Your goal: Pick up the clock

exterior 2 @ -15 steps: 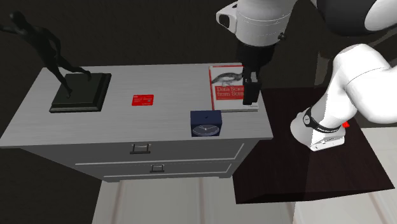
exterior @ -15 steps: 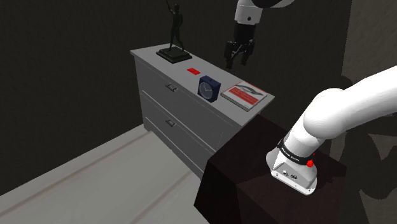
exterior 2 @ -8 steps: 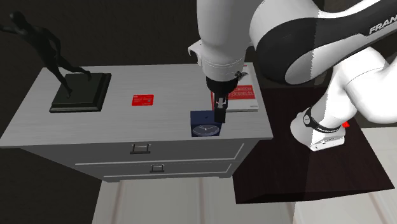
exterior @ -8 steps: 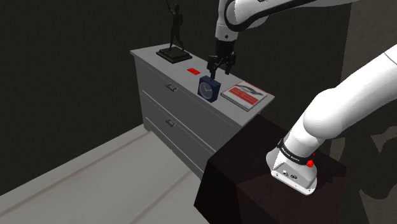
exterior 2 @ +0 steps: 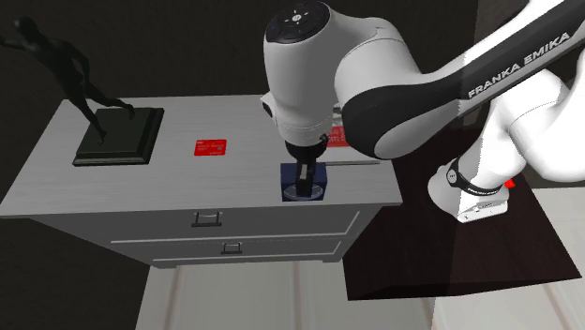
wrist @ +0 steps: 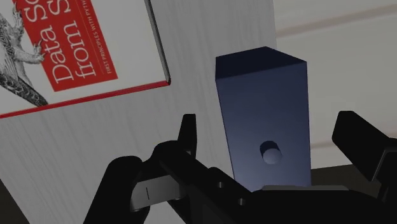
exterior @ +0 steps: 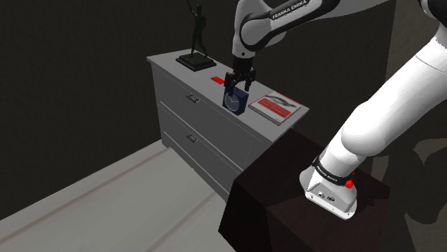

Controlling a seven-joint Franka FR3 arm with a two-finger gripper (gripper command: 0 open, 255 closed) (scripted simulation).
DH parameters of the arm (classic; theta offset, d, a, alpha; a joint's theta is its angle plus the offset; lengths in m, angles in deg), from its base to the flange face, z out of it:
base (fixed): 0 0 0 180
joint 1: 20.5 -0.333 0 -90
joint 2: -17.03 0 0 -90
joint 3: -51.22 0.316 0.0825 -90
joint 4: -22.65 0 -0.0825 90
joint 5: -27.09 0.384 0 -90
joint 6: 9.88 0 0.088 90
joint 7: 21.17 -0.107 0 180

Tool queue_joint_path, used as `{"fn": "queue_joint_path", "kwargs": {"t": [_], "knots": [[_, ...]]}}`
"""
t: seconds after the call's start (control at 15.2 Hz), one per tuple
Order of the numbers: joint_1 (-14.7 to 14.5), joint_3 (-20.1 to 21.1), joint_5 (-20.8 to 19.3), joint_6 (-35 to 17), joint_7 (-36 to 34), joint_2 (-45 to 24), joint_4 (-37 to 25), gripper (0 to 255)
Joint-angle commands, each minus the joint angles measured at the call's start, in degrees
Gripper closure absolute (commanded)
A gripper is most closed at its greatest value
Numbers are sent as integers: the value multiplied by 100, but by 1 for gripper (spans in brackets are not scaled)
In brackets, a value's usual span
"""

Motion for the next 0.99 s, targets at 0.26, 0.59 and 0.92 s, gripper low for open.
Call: {"fn": "queue_joint_path", "kwargs": {"t": [0.26,0.59,0.92], "knots": [[0,7,-16,-291,-18,-162,127,255],[1,6,-17,-288,-16,-168,118,255],[4,5,-12,-225,-9,-115,107,255]]}}
